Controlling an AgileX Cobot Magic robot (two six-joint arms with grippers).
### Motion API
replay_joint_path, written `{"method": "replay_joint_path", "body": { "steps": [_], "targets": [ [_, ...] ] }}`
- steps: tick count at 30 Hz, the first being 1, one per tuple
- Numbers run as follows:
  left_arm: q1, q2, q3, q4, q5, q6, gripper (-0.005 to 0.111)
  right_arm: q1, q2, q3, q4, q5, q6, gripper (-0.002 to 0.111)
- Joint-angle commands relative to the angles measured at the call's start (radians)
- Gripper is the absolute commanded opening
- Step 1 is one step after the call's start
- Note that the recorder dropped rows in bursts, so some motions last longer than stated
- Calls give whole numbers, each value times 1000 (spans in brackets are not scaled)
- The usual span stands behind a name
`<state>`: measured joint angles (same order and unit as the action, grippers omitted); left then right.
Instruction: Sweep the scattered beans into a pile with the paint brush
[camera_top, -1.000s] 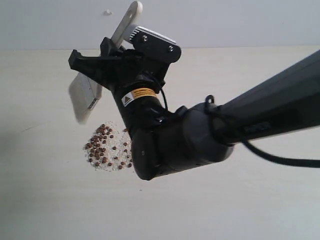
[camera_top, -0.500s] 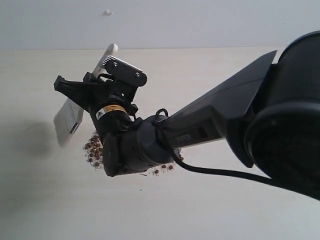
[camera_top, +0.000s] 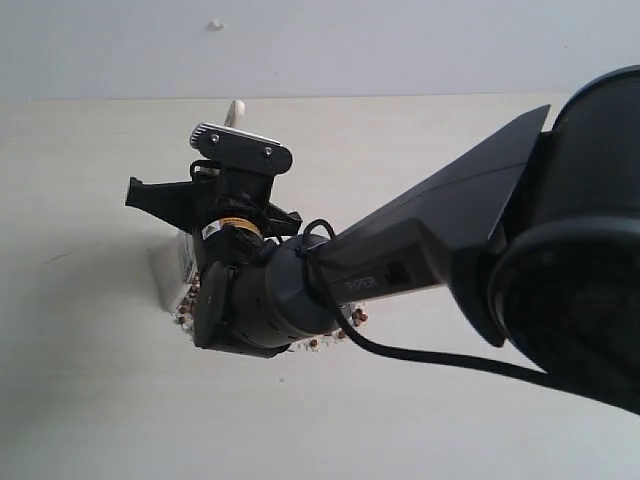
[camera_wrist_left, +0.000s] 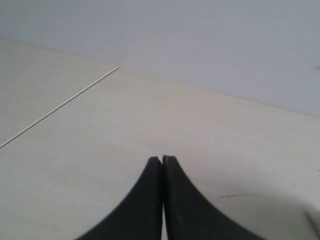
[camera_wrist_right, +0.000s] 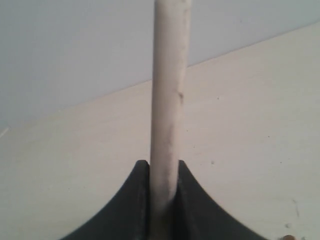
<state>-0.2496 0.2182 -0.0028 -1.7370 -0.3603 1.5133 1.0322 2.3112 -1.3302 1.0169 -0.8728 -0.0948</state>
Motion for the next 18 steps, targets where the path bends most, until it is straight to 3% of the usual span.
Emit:
{"method": "replay_joint_path", "body": {
  "steps": [1, 8, 12, 18],
  "targets": [
    [-4, -6, 3, 1, -5, 1, 0, 13, -20, -3, 131, -28, -159, 0],
    [-4, -6, 3, 1, -5, 1, 0, 14, -79, -3, 317, -116, -403, 0],
    [-4, -6, 3, 1, -5, 1, 0, 15, -108, -3, 357, -117, -391, 0],
    [-4, -6, 3, 1, -5, 1, 0, 33, -134, -3, 268, -127, -303, 0]
  ]
}}
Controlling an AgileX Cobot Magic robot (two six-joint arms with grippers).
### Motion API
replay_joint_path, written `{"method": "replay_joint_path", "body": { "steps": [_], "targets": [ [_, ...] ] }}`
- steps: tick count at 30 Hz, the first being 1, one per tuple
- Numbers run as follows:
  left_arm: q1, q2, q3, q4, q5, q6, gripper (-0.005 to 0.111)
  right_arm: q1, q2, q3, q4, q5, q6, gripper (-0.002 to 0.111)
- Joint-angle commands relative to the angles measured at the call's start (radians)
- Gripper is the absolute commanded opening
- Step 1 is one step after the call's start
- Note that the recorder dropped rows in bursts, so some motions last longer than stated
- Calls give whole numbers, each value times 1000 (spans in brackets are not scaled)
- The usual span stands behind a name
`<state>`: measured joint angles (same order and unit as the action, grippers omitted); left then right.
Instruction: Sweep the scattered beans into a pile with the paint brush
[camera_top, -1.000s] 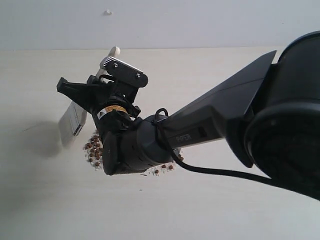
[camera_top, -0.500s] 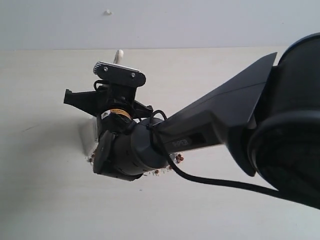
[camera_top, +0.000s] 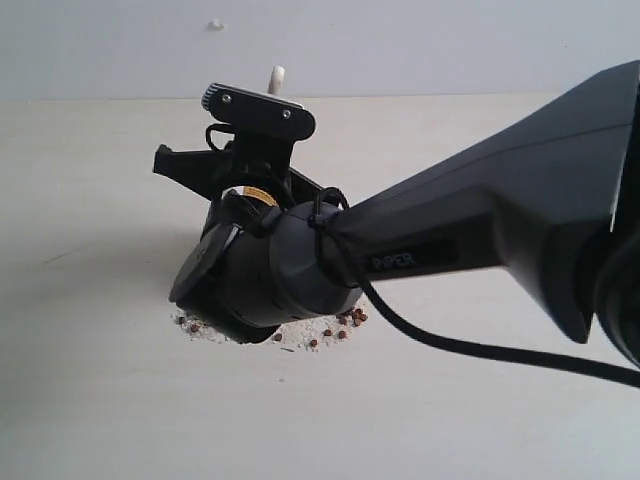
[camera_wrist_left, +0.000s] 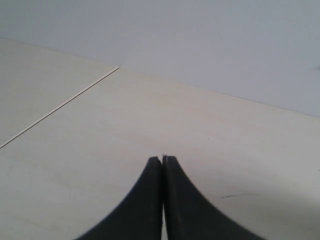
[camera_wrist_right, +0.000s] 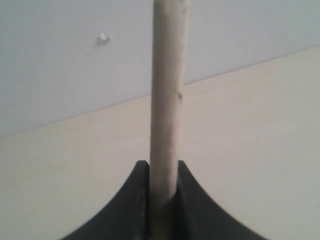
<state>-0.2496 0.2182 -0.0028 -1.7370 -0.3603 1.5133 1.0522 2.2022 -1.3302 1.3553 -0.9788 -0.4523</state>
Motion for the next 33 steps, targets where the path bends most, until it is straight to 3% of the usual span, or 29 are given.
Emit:
{"method": "replay_joint_path", "body": {
  "steps": [1, 4, 7, 10, 12, 15, 21, 27, 33],
  "targets": [
    [-4, -6, 3, 1, -5, 1, 0, 13, -25, -3, -100, -21, 82, 0],
    [-4, -6, 3, 1, -5, 1, 0, 10, -25, -3, -135, -57, 138, 0],
    [-4, -6, 3, 1, -5, 1, 0, 0, -25, -3, -139, -210, 117, 0],
    [-4, -6, 3, 1, -5, 1, 0, -33, -49, -3, -228, -235, -111, 0],
    [-4, -6, 3, 1, -5, 1, 0, -69, -75, -3, -290, -125, -219, 0],
    [-4, -6, 3, 1, -5, 1, 0, -138, -115, -3, -375, 79, -199, 0],
    [-4, -6, 3, 1, -5, 1, 0, -295, -154, -3, -794, 517, -101, 0],
    [-4, -6, 3, 1, -5, 1, 0, -336, -152, -3, -843, 648, 241, 0],
    [-4, -6, 3, 1, -5, 1, 0, -251, -152, -3, -891, 638, 338, 0]
  ]
}}
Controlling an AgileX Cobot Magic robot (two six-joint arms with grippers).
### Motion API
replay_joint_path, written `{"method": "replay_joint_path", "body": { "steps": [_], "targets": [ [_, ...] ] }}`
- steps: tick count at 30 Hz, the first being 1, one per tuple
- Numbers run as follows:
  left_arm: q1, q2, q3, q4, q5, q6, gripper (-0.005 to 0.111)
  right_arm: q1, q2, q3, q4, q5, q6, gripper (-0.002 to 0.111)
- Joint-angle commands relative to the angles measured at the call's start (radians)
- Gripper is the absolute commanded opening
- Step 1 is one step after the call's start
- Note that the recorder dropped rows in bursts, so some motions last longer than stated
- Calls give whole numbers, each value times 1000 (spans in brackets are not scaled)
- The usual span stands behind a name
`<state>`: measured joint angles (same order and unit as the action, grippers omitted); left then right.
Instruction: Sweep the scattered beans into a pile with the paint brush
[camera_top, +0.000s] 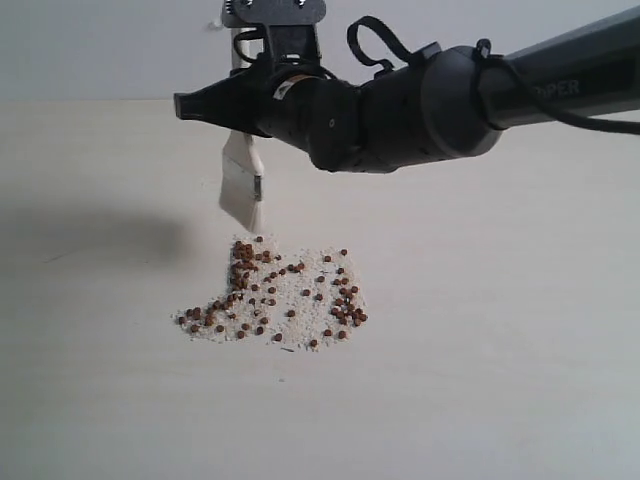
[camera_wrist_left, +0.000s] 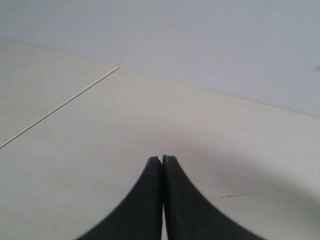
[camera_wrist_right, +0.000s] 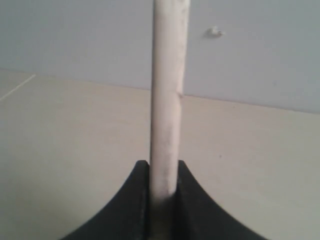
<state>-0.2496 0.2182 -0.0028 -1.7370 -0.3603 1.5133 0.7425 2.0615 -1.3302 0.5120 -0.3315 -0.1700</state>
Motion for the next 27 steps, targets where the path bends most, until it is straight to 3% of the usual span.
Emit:
{"method": "replay_joint_path", "body": {
  "steps": [1, 5, 8, 12, 16, 23, 27],
  "targets": [
    [-4, -6, 3, 1, -5, 1, 0, 79, -9, -3, -42, -16, 75, 0],
    [-4, -6, 3, 1, -5, 1, 0, 155, -1, -3, -38, -48, 170, 0],
    [-4, -6, 3, 1, -5, 1, 0, 264, 34, -3, 113, -139, 192, 0],
    [-4, -6, 3, 1, -5, 1, 0, 338, 71, -3, 272, -266, 112, 0],
    [-4, -6, 3, 1, -5, 1, 0, 427, 128, -1, 589, -522, -106, 0],
    [-4, -6, 3, 1, -5, 1, 0, 433, 133, -1, 794, -546, -328, 0],
    [-4, -6, 3, 1, -5, 1, 0, 433, 133, -1, 817, -501, -374, 0]
  ]
}}
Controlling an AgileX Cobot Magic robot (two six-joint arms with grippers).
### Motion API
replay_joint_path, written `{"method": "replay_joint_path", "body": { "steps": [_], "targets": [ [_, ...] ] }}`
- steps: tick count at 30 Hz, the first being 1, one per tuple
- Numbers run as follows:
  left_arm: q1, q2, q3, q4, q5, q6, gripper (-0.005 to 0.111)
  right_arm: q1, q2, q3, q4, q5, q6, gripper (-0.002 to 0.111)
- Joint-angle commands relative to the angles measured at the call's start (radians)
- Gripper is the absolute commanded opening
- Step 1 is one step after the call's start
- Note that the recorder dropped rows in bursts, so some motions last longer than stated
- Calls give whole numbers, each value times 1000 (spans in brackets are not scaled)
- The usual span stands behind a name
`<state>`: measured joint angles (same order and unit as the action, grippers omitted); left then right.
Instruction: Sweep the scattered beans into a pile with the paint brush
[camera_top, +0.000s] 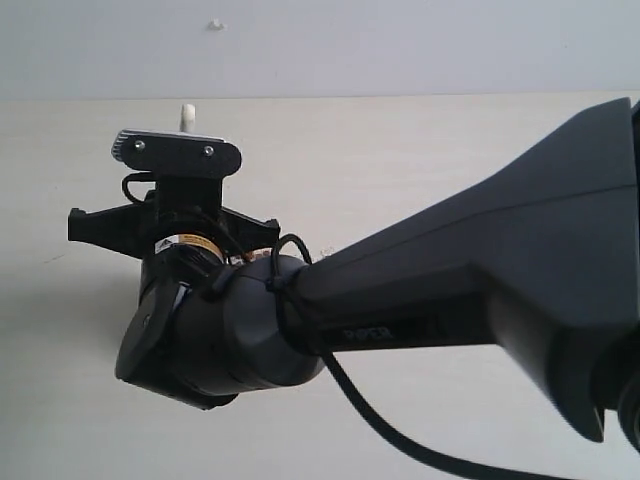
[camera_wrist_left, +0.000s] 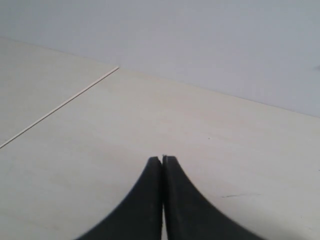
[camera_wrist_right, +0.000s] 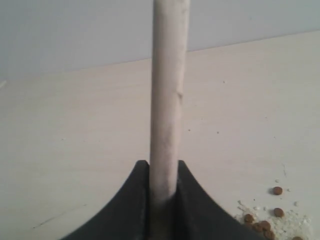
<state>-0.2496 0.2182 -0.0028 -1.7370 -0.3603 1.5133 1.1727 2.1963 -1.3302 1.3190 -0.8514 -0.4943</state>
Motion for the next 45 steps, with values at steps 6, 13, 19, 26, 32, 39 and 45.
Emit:
{"method": "replay_joint_path", "body": {
  "steps": [6, 13, 19, 26, 32, 39, 45],
  "targets": [
    [-4, -6, 3, 1, -5, 1, 0, 2, -1, -1, 132, -10, -269, 0],
    [-4, -6, 3, 1, -5, 1, 0, 2, -1, -1, 137, -183, -348, 0],
    [-4, -6, 3, 1, -5, 1, 0, 14, -16, -1, 69, -167, -348, 0],
    [-4, -6, 3, 1, -5, 1, 0, 31, -81, -1, 13, 18, -388, 0],
    [-4, -6, 3, 1, -5, 1, 0, 29, -121, 31, -149, 245, -431, 0],
    [-4, -6, 3, 1, -5, 1, 0, 6, -206, 213, -538, 275, -145, 0],
    [-4, -6, 3, 1, -5, 1, 0, -133, -299, 398, -1229, 261, 517, 0]
  ]
}}
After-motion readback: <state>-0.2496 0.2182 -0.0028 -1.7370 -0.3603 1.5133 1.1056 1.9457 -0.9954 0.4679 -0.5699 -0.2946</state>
